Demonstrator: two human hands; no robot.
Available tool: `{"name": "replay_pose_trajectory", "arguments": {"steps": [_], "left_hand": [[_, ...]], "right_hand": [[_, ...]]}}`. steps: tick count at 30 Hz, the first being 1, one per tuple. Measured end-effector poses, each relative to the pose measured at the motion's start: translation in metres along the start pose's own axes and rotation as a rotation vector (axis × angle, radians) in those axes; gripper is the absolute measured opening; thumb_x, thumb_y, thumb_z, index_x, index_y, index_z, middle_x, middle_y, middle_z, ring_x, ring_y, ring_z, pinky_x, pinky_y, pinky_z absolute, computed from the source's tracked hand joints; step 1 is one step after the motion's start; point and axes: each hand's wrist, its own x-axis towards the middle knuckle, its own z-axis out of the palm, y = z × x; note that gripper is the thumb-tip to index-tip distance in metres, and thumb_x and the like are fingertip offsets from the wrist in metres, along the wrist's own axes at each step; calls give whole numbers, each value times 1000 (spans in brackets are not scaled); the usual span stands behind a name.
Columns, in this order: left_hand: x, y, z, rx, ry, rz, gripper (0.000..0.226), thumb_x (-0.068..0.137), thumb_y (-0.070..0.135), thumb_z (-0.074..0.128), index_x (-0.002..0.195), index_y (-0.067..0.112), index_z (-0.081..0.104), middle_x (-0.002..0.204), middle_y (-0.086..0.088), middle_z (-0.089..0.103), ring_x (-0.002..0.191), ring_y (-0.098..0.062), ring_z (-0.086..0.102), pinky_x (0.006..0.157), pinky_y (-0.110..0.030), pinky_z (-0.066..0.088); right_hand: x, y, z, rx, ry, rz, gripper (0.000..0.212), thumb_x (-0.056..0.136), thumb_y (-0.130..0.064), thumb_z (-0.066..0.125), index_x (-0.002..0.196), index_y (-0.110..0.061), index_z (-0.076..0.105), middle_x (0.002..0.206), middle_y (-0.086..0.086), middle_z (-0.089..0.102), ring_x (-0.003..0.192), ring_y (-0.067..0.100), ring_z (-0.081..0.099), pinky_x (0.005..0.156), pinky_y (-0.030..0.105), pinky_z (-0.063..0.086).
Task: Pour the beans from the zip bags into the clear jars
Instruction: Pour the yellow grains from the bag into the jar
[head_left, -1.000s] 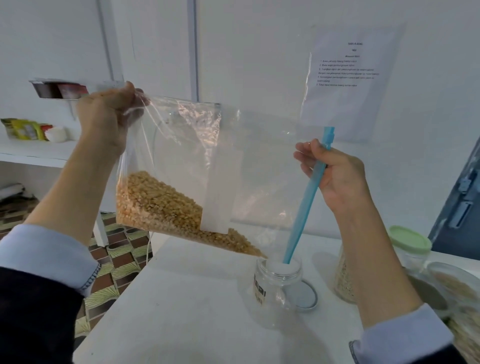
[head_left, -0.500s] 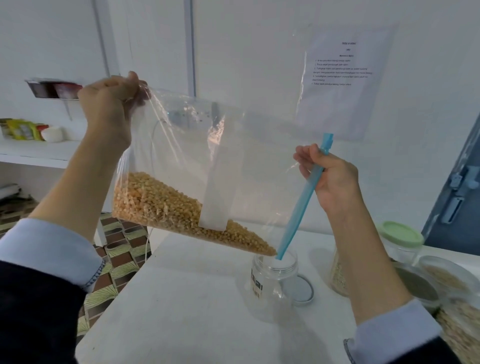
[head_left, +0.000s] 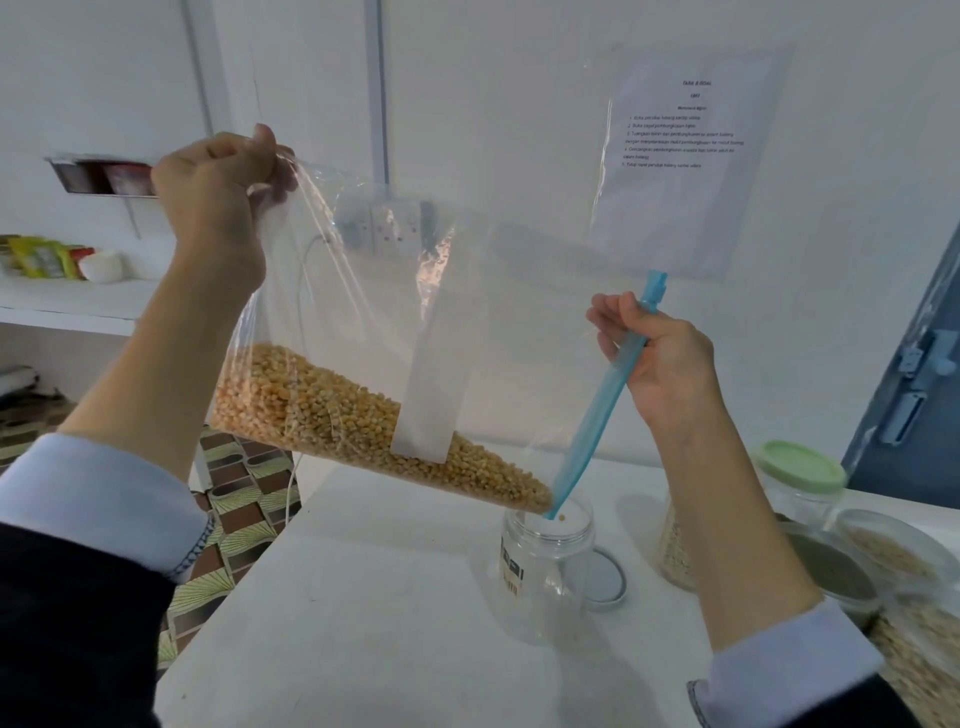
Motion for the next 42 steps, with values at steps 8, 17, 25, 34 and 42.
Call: {"name": "replay_pose_trajectory", "arguments": {"steps": [8, 17, 25, 34, 42], "left_hand": [[2, 1, 1, 9, -31, 4, 40, 81, 0, 64, 45, 16, 61, 53, -3, 61, 55, -19, 54, 65, -28, 44], [1, -1, 0, -24, -54, 6, 45, 82, -7, 59, 43, 15, 63, 51, -2, 59, 56, -19, 55, 65, -27, 41], [2, -3, 1, -56, -24, 6, 44, 82, -7, 61, 43, 14, 61, 50, -3, 59, 54, -19, 55, 64, -28, 43], [1, 0, 0, -78, 10, 11, 52, 84, -10, 57, 38, 15, 59, 45, 1, 55, 53, -17, 54, 65, -27, 43], [4, 0, -6, -102, 4, 15, 50, 82, -13, 55, 40, 14, 60, 45, -1, 54, 51, -20, 52, 62, -29, 40]], "right_hand": [[2, 2, -2, -5, 11, 7, 10, 90, -12, 62, 96, -5, 66, 87, 3, 74, 81, 14, 72, 71, 22, 51], [0, 2, 8, -1, 38, -3, 9, 88, -10, 64, 94, -3, 67, 83, 5, 74, 78, 16, 71, 72, 22, 55], [0, 0, 18, -24, 18, -32, 7, 87, -8, 65, 87, -1, 68, 81, 8, 73, 72, 16, 70, 70, 23, 54], [2, 2, 19, -15, -22, -8, 8, 87, -7, 64, 84, -1, 67, 81, 8, 73, 73, 17, 71, 72, 23, 55], [4, 3, 19, -31, -18, -10, 8, 88, -10, 64, 84, -4, 67, 79, 5, 74, 75, 16, 72, 64, 20, 53]]}}
